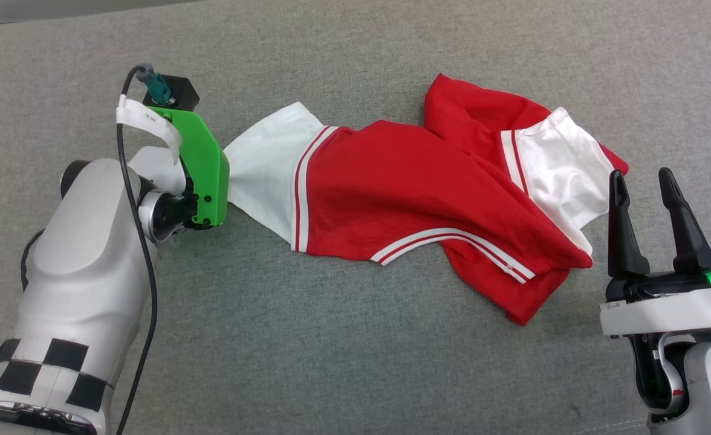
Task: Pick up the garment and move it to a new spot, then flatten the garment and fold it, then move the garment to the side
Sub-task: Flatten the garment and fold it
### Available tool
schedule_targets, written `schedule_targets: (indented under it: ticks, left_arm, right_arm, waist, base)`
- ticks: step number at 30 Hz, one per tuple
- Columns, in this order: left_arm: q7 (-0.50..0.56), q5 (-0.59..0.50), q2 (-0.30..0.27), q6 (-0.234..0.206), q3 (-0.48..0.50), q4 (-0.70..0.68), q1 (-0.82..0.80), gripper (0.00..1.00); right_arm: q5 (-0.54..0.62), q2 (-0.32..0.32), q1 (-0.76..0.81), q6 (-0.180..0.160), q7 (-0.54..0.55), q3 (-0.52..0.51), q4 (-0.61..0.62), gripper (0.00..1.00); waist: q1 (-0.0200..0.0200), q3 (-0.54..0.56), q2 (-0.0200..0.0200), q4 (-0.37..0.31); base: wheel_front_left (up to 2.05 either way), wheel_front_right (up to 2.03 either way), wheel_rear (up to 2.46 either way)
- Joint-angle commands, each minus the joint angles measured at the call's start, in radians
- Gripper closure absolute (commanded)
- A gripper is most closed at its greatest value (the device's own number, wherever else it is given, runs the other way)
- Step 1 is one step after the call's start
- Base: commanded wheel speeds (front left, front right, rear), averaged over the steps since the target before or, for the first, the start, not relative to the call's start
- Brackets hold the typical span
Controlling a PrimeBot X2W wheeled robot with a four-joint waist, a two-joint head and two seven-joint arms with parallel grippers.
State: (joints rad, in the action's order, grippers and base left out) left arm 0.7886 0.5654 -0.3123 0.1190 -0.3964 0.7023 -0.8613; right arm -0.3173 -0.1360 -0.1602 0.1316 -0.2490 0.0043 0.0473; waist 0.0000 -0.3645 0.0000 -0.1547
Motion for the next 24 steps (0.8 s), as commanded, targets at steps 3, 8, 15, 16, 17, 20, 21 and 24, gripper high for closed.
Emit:
schedule_targets:
  ticks: [3,8,15,16,17,20,21,24]
  left_arm:
    - [-0.003,0.039,0.012,0.007,-0.012,0.005,0.058,1.00]
    - [-0.026,0.091,-0.008,0.010,-0.016,-0.084,0.115,1.00]
    - [0.016,0.188,-0.095,0.008,-0.032,-0.397,0.350,1.00]
    - [0.025,0.197,-0.104,0.004,-0.030,-0.431,0.378,1.00]
    - [0.036,0.208,-0.115,-0.002,-0.029,-0.473,0.413,1.00]
    - [0.074,0.232,-0.155,-0.024,-0.024,-0.587,0.506,1.00]
    - [0.083,0.238,-0.168,-0.031,-0.020,-0.616,0.529,1.00]
    - [0.096,0.262,-0.221,-0.098,0.037,-0.742,0.611,1.00]
  right_arm:
    - [0.015,-0.003,-0.010,-0.001,-0.004,-0.004,-0.014,0.00]
    - [0.022,-0.010,0.001,-0.001,0.016,-0.027,-0.034,0.00]
    - [0.028,-0.004,0.047,-0.001,0.067,-0.061,-0.074,0.00]
    - [0.030,-0.002,0.051,-0.001,0.072,-0.063,-0.077,0.00]
    - [0.031,0.001,0.055,-0.001,0.077,-0.066,-0.080,0.00]
    - [0.035,0.009,0.066,-0.001,0.091,-0.072,-0.087,0.00]
    - [0.035,0.011,0.070,-0.001,0.095,-0.075,-0.089,0.00]
    - [0.041,0.021,0.083,-0.001,0.116,-0.089,-0.093,0.00]
  waist:
    - [0.0000,0.033,0.0000,0.019]
    - [0.0000,0.100,0.0000,0.058]
    - [0.0000,0.222,0.0000,0.139]
    - [0.0000,0.230,0.0000,0.144]
    - [0.0000,0.241,0.0000,0.150]
    - [0.0000,0.263,0.0000,0.160]
    - [0.0000,0.267,0.0000,0.162]
    - [0.0000,0.283,0.0000,0.168]
  base:
    - [0.00,0.00,0.00]
    - [0.00,0.00,0.00]
    - [0.00,0.00,0.00]
    - [0.00,0.00,0.00]
    - [0.00,0.00,0.00]
    - [0.00,0.00,0.00]
    - [0.00,0.00,0.00]
    - [0.00,0.00,0.00]
